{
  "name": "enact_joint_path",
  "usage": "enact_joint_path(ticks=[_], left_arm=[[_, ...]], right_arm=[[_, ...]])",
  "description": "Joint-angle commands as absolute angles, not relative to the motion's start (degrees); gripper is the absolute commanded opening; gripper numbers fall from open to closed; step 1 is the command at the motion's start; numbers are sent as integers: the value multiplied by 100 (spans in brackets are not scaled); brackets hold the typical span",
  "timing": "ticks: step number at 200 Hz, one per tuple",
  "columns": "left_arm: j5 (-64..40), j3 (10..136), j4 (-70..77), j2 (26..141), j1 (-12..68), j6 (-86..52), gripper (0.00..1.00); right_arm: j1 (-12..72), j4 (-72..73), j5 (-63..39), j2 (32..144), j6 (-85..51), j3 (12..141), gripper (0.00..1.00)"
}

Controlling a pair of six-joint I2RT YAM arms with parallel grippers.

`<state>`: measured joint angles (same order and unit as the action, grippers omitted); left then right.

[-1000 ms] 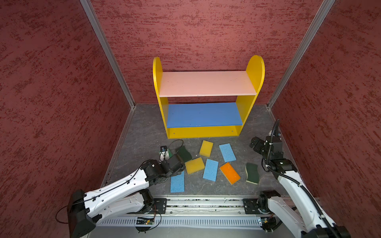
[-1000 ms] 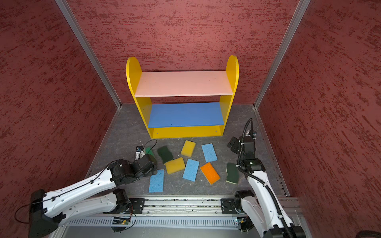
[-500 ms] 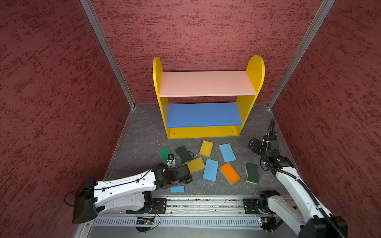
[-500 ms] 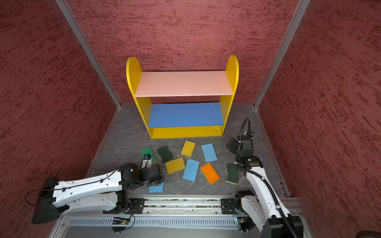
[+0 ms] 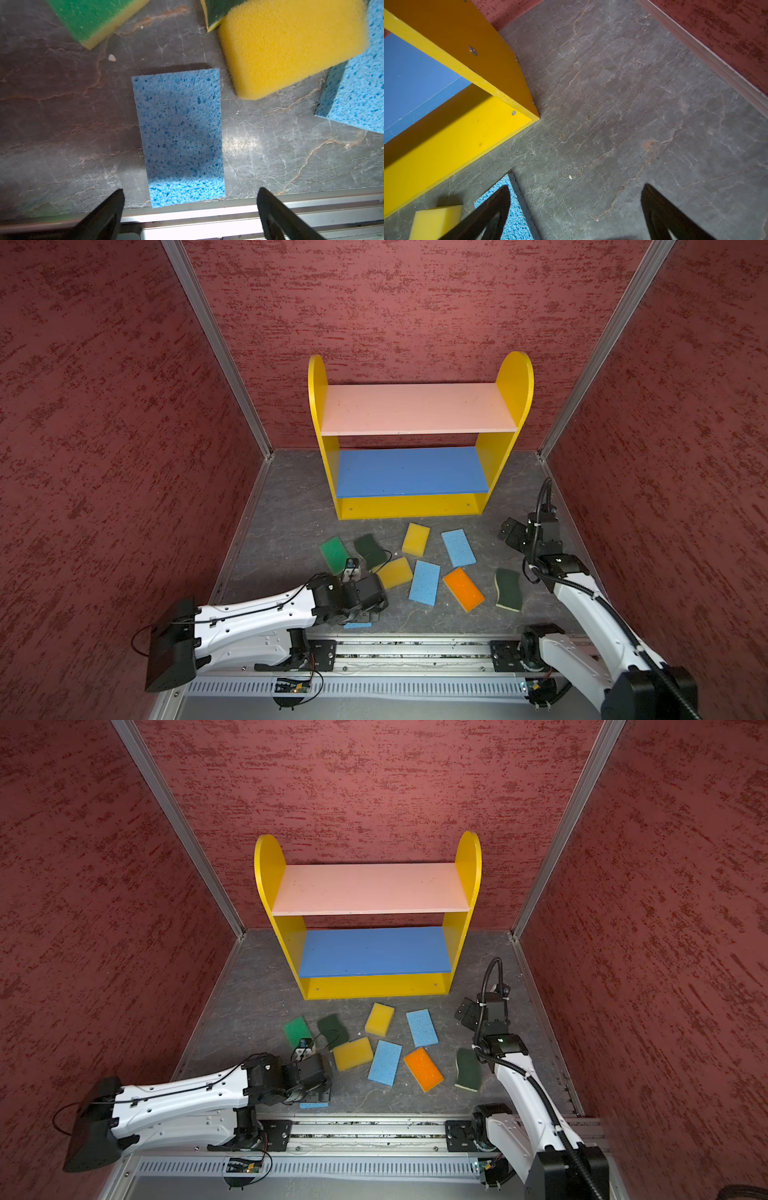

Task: Arrange cleaning sponges on a shelf
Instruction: Pick up the cleaning sponge from the bottom-center of the table.

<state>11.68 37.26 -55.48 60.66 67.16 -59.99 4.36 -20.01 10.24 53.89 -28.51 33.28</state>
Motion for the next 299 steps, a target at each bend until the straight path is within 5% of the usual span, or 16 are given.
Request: enact_joint_path(ticks=[1, 251, 299], left_arm=[[948, 3630, -5350, 6215, 6616, -5800, 99], [316, 3530, -4820, 7539, 5801, -5379, 100], [210, 3432, -4626, 7717, 5813, -5303, 90]], right_arm=[[466, -1852, 917, 5326, -2809, 3365, 99], [466, -1943, 512, 5397, -2628, 3401, 99], [465, -1930, 487, 5406, -2602, 3349, 99]])
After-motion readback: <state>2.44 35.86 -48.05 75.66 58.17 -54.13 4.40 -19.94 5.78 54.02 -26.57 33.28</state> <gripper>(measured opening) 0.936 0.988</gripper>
